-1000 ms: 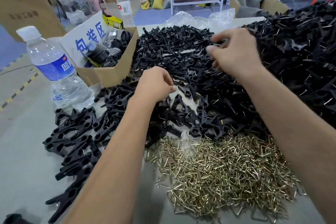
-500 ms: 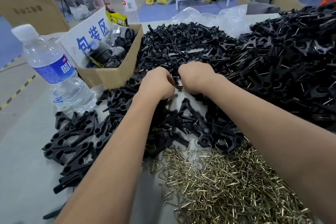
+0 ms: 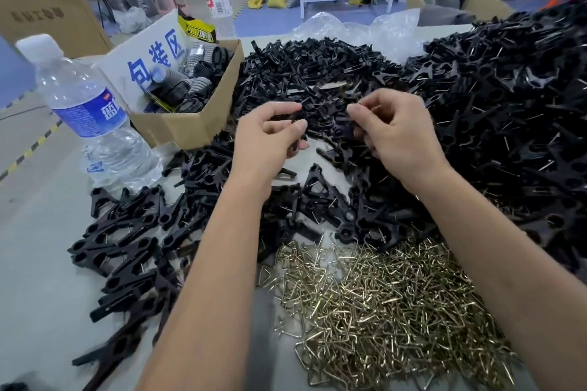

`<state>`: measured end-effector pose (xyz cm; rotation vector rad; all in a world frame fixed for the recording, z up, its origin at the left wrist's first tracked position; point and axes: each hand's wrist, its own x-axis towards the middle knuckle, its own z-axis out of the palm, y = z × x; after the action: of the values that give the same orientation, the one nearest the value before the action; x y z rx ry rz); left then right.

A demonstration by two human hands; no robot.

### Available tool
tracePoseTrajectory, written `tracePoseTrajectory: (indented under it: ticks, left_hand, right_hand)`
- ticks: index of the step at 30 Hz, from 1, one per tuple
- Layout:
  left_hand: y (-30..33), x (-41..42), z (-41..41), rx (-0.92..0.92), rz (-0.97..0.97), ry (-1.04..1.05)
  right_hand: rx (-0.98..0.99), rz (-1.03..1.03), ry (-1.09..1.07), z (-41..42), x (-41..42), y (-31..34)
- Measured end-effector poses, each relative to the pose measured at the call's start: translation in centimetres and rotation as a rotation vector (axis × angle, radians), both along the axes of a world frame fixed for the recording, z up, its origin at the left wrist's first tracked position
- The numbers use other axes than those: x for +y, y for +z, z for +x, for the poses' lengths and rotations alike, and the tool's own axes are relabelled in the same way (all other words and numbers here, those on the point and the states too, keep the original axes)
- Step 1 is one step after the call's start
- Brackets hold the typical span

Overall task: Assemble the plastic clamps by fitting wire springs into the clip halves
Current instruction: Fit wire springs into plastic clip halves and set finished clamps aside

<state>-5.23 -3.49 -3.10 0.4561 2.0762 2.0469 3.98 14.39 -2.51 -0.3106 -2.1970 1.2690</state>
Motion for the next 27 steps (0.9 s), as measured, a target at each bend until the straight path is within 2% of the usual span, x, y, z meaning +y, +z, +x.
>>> tracePoseTrajectory:
  ticks: [2,5,12,16,23,27]
  left_hand:
    - [-0.7,0.1,1.3,-0.065,0.070,-0.045]
    - [-1.5,0.0,3.0,-0.128,0.116,-0.125]
    - [-2.2,-1.3,4.8,-0.160,0.152,-0.324]
    - [-2.3,-1.4,5.0,-0.106,0.177,-0.419]
    - [-2.6,-0.8,5.1,-0.110,0.119,-0.398]
    - [-2.5,-0.5,5.2,-0.137,0.099,-0.395]
  right_hand:
    - [0.025,0.040,-0.003,2.3,-0.7,-0.5]
    - [0.028,-0.040,0.069,5.0,-1.6,-1.4]
    - [0.073,-0.251,0.181,8.0,-2.8,-2.8]
    - [0.105,-0.325,0.225,8.1,-2.8,-3.4]
    - [0.112,-0.478,0.208,7.7,-2.0,-4.3]
    - [0.076,-0.461,0.216,7.4,-1.9,-4.8]
